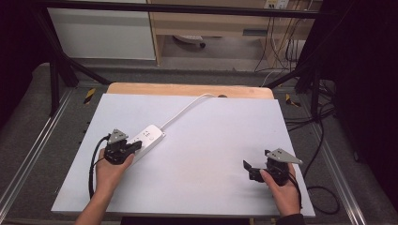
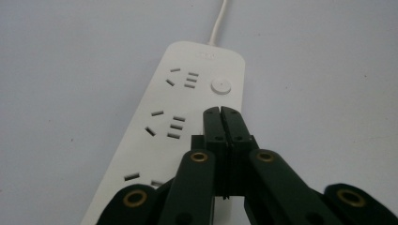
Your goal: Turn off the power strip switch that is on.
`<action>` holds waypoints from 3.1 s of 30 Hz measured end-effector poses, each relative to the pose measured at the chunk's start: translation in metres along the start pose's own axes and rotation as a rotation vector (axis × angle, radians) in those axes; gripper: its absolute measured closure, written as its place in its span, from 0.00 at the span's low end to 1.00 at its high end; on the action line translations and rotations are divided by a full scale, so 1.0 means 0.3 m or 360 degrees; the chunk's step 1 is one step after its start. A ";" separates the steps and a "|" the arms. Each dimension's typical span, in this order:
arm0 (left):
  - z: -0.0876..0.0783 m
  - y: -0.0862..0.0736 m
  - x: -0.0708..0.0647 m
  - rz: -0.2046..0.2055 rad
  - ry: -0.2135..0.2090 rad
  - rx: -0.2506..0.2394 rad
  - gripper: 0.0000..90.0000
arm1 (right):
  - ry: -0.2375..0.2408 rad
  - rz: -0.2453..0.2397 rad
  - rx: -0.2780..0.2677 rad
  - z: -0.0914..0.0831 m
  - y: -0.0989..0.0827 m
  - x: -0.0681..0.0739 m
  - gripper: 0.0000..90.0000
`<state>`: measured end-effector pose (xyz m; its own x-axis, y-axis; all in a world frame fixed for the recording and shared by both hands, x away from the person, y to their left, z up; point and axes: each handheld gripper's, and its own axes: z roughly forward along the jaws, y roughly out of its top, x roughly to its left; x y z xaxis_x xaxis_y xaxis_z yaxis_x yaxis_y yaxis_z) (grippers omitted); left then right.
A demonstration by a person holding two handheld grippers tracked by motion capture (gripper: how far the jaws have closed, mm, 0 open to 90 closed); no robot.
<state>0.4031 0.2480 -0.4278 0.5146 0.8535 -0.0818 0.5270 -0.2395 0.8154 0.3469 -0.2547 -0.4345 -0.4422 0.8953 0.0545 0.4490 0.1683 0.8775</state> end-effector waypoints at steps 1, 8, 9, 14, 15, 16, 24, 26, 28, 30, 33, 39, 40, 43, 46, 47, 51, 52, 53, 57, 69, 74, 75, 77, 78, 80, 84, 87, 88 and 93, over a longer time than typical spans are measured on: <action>0.001 0.000 -0.001 0.0004 0.0002 0.0001 1.00 | -0.0001 -0.0001 -0.0001 0.000 0.000 0.000 0.04; 0.005 0.000 0.003 0.0001 0.0004 -0.0004 1.00 | 0.0006 0.0006 0.0000 -0.002 0.000 -0.001 0.04; 0.006 0.000 0.004 0.0001 0.0002 -0.0005 1.00 | 0.0005 0.0006 -0.0004 0.000 0.000 -0.001 0.04; 0.002 0.002 0.006 -0.0011 0.0012 -0.0012 1.00 | 0.0000 0.0007 -0.0004 -0.003 0.003 0.000 0.04; 0.001 0.004 0.007 -0.0019 0.0008 -0.0017 1.00 | 0.0000 0.0003 -0.0003 -0.004 0.002 -0.001 0.04; 0.002 0.005 0.007 -0.0024 0.0005 -0.0022 1.00 | 0.0002 0.0004 -0.0001 -0.004 0.002 0.000 0.04; 0.039 0.027 0.012 -0.0011 0.0010 0.0006 1.00 | 0.0006 0.0006 0.0004 -0.005 0.002 0.000 0.04; 0.040 0.028 0.019 -0.0030 0.0016 0.0000 1.00 | 0.0004 0.0007 0.0004 -0.005 0.003 -0.001 0.04; 0.037 0.027 0.022 -0.0027 0.0015 0.0005 1.00 | 0.0005 0.0008 0.0004 -0.005 0.003 -0.002 0.04; 0.038 0.026 0.021 -0.0025 0.0013 0.0007 1.00 | 0.0004 0.0017 0.0003 -0.005 0.003 -0.002 0.04; 0.039 0.026 0.014 -0.0008 0.0008 0.0015 1.00 | 0.0004 0.0013 0.0006 -0.005 0.003 0.000 0.04; 0.041 0.024 0.013 0.0006 0.0011 0.0035 1.00 | 0.0009 0.0011 0.0022 -0.007 0.003 0.001 0.04; 0.043 0.023 0.011 0.0008 0.0006 0.0041 1.00 | 0.0011 0.0017 0.0021 -0.006 0.003 0.001 0.04; 0.045 0.023 0.009 0.0015 0.0010 0.0044 1.00 | 0.0009 0.0021 0.0018 -0.006 0.003 0.000 0.04; 0.045 0.022 0.011 0.0013 0.0013 0.0044 1.00 | 0.0007 0.0016 0.0018 -0.007 0.003 -0.001 0.04; 0.045 0.022 0.012 0.0007 0.0010 0.0044 1.00 | 0.0007 0.0018 0.0019 -0.007 0.003 -0.001 0.04; 0.046 0.022 0.013 0.0006 0.0008 0.0045 1.00 | 0.0011 0.0021 0.0018 -0.005 0.003 0.000 0.04; 0.046 0.022 0.013 0.0008 0.0006 0.0046 1.00 | 0.0010 0.0019 0.0019 -0.006 0.003 0.000 0.04; 0.047 0.022 0.011 0.0008 0.0003 0.0049 1.00 | 0.0010 0.0017 0.0018 -0.006 0.003 0.000 0.04; 0.049 0.023 0.007 0.0032 0.0006 0.0064 1.00 | 0.0018 0.0026 0.0025 -0.006 0.003 0.000 0.04; 0.052 0.022 0.011 0.0030 -0.0004 0.0073 1.00 | 0.0016 0.0011 0.0028 -0.003 0.002 0.001 0.04; 0.052 0.022 0.009 0.0036 0.0000 0.0074 1.00 | 0.0014 0.0011 0.0029 -0.003 0.002 0.001 0.04; 0.053 0.022 0.007 0.0038 0.0002 0.0076 1.00 | 0.0015 0.0012 0.0029 -0.004 0.002 0.002 0.04; 0.053 0.022 0.008 0.0034 0.0001 0.0075 1.00 | 0.0015 0.0013 0.0031 -0.004 0.002 0.002 0.04; 0.052 0.022 0.010 0.0035 0.0000 0.0077 1.00 | 0.0014 0.0013 0.0031 -0.003 0.002 0.002 0.04; 0.053 0.021 0.013 0.0010 -0.0013 0.0074 1.00 | 0.0014 0.0014 0.0031 -0.004 0.002 0.002 0.04; 0.052 0.022 0.015 0.0013 -0.0015 0.0080 1.00 | 0.0013 0.0012 0.0033 -0.004 0.002 0.003 0.04; 0.053 0.022 0.011 0.0018 -0.0008 0.0074 1.00 | 0.0012 0.0008 0.0037 -0.003 0.001 0.003 0.04; 0.053 0.022 0.011 0.0017 -0.0008 0.0074 1.00 | 0.0013 0.0009 0.0036 -0.004 0.001 0.002 0.04; 0.053 0.023 0.006 0.0039 0.0011 0.0082 1.00 | 0.0011 0.0004 0.0038 -0.003 0.001 0.004 0.04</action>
<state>0.4183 0.2404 -0.4313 0.5233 0.8501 -0.0580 0.5484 -0.2840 0.7865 0.3458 -0.2540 -0.4338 -0.4465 0.8928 0.0601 0.4686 0.1761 0.8657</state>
